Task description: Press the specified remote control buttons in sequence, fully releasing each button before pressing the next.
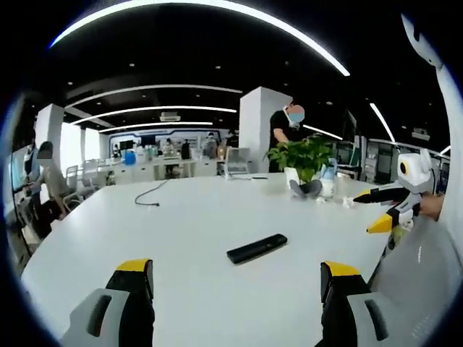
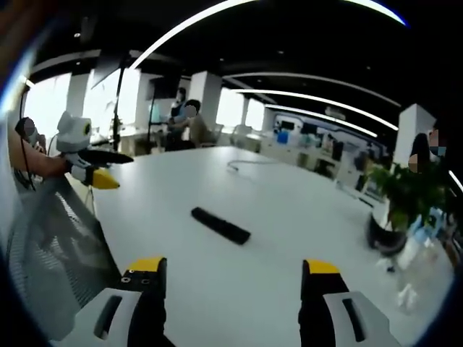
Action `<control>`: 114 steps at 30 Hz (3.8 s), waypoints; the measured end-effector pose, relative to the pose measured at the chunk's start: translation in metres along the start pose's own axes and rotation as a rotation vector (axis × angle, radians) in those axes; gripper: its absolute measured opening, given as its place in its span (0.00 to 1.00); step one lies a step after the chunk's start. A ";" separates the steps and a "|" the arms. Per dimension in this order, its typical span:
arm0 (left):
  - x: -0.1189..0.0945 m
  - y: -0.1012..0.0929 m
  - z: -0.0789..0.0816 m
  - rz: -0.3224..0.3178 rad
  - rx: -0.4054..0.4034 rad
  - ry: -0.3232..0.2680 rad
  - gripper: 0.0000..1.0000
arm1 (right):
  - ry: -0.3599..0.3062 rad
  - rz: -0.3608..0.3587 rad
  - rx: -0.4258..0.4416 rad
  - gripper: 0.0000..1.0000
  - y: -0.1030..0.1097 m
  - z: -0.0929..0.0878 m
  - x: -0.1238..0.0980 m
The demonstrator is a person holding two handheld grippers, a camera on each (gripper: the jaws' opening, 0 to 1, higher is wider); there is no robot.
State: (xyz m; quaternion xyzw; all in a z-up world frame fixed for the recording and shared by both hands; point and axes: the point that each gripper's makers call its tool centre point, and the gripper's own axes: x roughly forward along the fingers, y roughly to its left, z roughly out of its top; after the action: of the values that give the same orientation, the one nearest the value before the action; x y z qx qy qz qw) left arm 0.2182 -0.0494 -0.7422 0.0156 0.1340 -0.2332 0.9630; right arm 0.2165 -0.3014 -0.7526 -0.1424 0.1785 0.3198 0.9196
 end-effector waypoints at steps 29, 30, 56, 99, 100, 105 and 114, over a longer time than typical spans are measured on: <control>0.001 0.003 -0.013 0.014 0.071 0.064 0.91 | -0.002 -0.013 0.004 0.73 -0.002 0.000 -0.001; 0.001 0.004 -0.014 0.016 0.068 0.070 0.91 | 0.002 -0.015 0.002 0.73 -0.002 -0.001 -0.001; 0.002 0.003 -0.015 0.001 0.036 0.074 0.92 | 0.014 -0.013 0.006 0.73 -0.003 -0.003 0.000; 0.030 -0.001 0.107 -0.062 0.066 -0.180 0.70 | 0.025 -0.011 0.028 0.71 -0.005 -0.006 -0.001; 0.032 0.002 0.108 -0.047 0.118 -0.171 0.59 | 0.025 -0.010 0.027 0.71 -0.004 -0.007 -0.001; 0.041 -0.004 0.115 -0.096 0.122 -0.152 0.35 | 0.026 -0.009 0.023 0.71 -0.004 -0.007 -0.001; 0.057 -0.010 0.099 -0.167 0.139 -0.013 0.00 | 0.027 -0.013 0.020 0.70 -0.005 -0.007 -0.001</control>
State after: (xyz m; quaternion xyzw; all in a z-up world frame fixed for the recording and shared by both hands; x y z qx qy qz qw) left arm 0.2874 -0.0932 -0.6613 0.0699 0.1122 -0.3216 0.9376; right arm 0.2173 -0.3082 -0.7576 -0.1386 0.1934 0.3102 0.9204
